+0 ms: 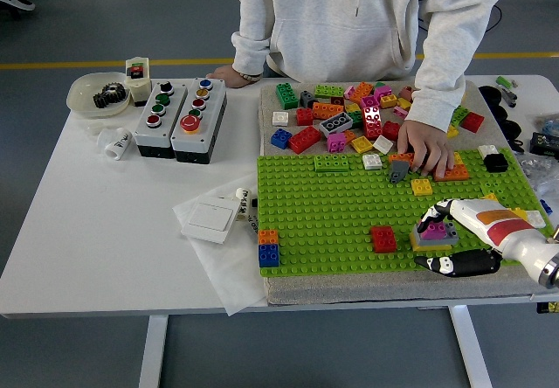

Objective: Pick up the brick,pile it on top of brick,press brick,pick up the brick,pile it on top of brick,press brick

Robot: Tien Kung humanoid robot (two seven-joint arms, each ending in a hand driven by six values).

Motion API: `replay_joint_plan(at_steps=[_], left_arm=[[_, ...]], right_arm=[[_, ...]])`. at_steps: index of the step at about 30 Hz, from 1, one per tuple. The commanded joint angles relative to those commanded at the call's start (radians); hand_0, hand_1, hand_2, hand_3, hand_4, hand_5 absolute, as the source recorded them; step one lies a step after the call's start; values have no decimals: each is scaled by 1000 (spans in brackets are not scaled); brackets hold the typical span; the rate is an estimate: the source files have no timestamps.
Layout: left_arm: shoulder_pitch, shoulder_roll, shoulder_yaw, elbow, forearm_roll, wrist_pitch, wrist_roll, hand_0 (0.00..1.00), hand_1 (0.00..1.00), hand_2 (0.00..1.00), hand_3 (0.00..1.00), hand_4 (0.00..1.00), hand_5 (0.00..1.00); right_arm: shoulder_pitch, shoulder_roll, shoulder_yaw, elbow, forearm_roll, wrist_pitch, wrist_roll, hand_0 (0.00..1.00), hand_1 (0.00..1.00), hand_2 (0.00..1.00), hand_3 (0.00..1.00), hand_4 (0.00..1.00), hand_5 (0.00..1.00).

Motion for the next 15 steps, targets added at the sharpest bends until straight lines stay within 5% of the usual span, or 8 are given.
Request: replay_joint_plan(at_steps=[15], left_arm=[[-1, 0, 1, 0, 1, 0, 0, 757, 790, 829, 620, 646, 674]], right_arm=[[25, 5, -34, 0, 4, 8, -1, 692, 671, 721, 572, 868, 500]])
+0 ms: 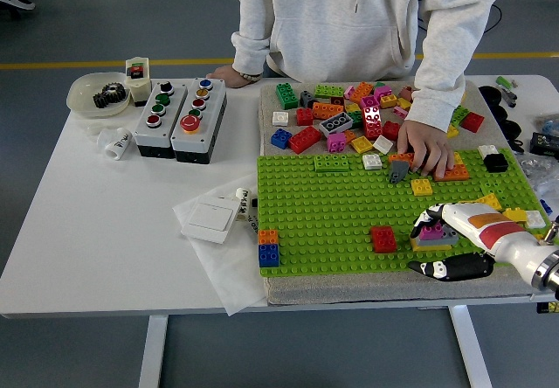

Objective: Pick up the brick,pile it on top of brick,press brick,pick up the brick,pile it on top of brick,press brick

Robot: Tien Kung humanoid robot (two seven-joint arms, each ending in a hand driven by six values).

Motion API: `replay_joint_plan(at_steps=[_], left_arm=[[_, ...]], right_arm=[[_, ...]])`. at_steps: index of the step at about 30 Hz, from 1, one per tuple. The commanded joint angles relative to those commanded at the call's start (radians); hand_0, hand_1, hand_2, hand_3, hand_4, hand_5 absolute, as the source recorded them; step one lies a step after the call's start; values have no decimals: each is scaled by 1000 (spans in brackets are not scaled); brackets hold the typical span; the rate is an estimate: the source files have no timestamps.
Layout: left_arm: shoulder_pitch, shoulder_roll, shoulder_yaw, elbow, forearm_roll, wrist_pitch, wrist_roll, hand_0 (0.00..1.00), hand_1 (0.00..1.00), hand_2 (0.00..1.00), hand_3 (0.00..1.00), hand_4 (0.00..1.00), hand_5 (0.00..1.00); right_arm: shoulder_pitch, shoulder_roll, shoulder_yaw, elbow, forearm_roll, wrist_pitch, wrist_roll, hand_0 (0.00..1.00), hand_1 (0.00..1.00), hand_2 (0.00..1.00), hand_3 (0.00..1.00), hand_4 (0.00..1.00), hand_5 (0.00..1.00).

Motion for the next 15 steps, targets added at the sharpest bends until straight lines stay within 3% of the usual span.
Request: replay_joint_plan(at_steps=[15], left_arm=[[3, -2, -9, 0, 13, -1, 1, 759, 790, 829, 621, 646, 673]], right_arm=[[-6, 2, 5, 0, 0, 1, 1, 694, 673, 722, 570, 873, 504]])
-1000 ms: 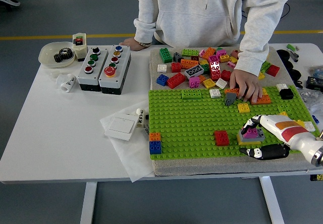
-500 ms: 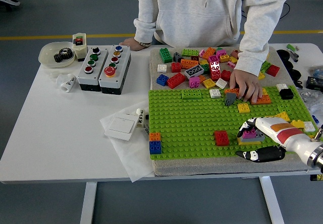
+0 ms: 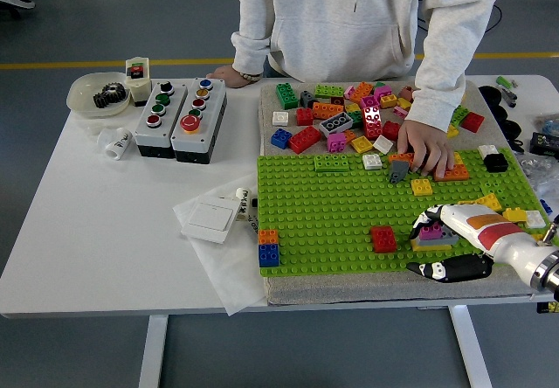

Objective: Pick up the brick,pile it on top of brick,press brick,pick up the brick,pile it on top of brick,press brick

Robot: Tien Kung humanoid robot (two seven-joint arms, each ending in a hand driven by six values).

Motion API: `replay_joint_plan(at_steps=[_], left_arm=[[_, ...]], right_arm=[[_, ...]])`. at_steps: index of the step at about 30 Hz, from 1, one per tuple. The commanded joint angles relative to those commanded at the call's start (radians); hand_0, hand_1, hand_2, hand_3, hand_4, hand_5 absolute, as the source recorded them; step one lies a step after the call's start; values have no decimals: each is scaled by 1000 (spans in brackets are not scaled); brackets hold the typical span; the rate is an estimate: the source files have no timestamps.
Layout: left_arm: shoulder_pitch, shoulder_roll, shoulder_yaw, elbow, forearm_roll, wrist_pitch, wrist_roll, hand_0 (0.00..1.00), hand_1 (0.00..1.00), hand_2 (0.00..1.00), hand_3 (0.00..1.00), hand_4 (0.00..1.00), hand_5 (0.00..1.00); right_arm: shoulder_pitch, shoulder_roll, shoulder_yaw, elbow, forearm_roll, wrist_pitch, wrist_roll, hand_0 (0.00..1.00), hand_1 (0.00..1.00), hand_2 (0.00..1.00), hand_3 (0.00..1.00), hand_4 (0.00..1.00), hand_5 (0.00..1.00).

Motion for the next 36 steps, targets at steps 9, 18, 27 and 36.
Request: replay_joint_plan(at_steps=[9, 18, 27, 36], left_arm=[[2, 0, -5, 0, 6, -1, 0, 760, 789, 829, 621, 646, 673], [-1, 1, 6, 0, -6, 1, -1, 760, 789, 829, 621, 647, 674], [-1, 1, 9, 0, -11, 1, 0, 760, 789, 829, 622, 647, 674], [-3, 2, 14, 0, -19, 2, -1, 761, 790, 830, 622, 648, 674]], right_arm=[[1, 0, 7, 0, 8, -2, 2, 693, 673, 722, 571, 876, 507], [-1, 6, 5, 0, 13, -3, 6, 690, 674, 722, 570, 879, 509], [-1, 12, 3, 0, 19, -6, 10, 691, 674, 722, 570, 879, 509], [-1, 12, 6, 0, 18, -6, 10, 690, 674, 722, 570, 879, 509]])
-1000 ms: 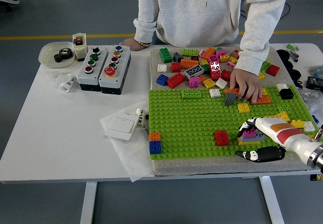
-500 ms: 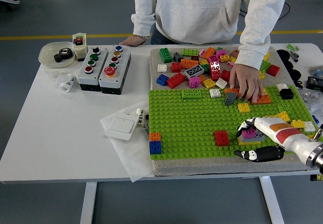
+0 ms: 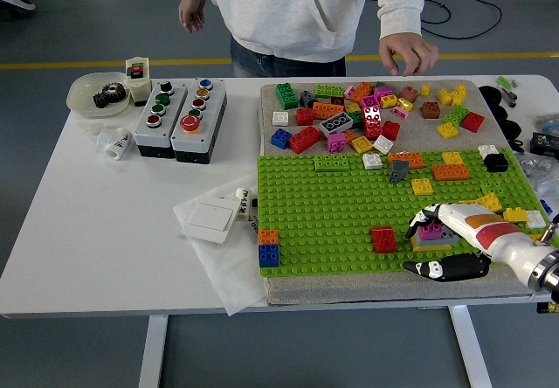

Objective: Pick up the brick,pile it on top of brick,press brick,pick up the brick,pile it on top of brick,press brick

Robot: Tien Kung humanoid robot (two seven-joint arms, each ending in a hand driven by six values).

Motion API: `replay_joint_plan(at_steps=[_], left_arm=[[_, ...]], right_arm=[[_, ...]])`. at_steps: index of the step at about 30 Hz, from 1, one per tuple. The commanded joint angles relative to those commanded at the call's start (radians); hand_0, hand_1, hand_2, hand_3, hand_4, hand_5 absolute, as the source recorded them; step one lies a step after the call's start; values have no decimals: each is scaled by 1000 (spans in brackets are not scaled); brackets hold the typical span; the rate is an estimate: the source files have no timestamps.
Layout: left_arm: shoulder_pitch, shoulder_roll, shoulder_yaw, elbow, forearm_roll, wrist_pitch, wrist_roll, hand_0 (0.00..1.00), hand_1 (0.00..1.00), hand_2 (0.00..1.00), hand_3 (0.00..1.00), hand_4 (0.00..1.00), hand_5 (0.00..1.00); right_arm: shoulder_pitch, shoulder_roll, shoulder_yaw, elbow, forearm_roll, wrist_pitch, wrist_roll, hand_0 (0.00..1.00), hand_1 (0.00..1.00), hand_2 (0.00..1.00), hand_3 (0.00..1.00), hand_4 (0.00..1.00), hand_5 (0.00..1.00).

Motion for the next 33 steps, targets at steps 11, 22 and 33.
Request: replay_joint_plan(at_steps=[11, 22, 33], left_arm=[[0, 0, -1, 0, -1, 0, 0, 761, 791, 829, 623, 649, 675], [0, 0, 0, 0, -3, 1, 0, 762, 791, 831, 622, 649, 676], [3, -2, -6, 0, 7, 1, 1, 761, 791, 830, 623, 649, 676]], right_arm=[[-2, -7, 29, 0, -11, 1, -7, 690, 674, 722, 568, 878, 507], [-4, -3, 26, 0, -6, 5, -6, 691, 673, 721, 567, 878, 506], [-11, 1, 11, 0, 1, 2, -1, 691, 673, 721, 567, 878, 506]])
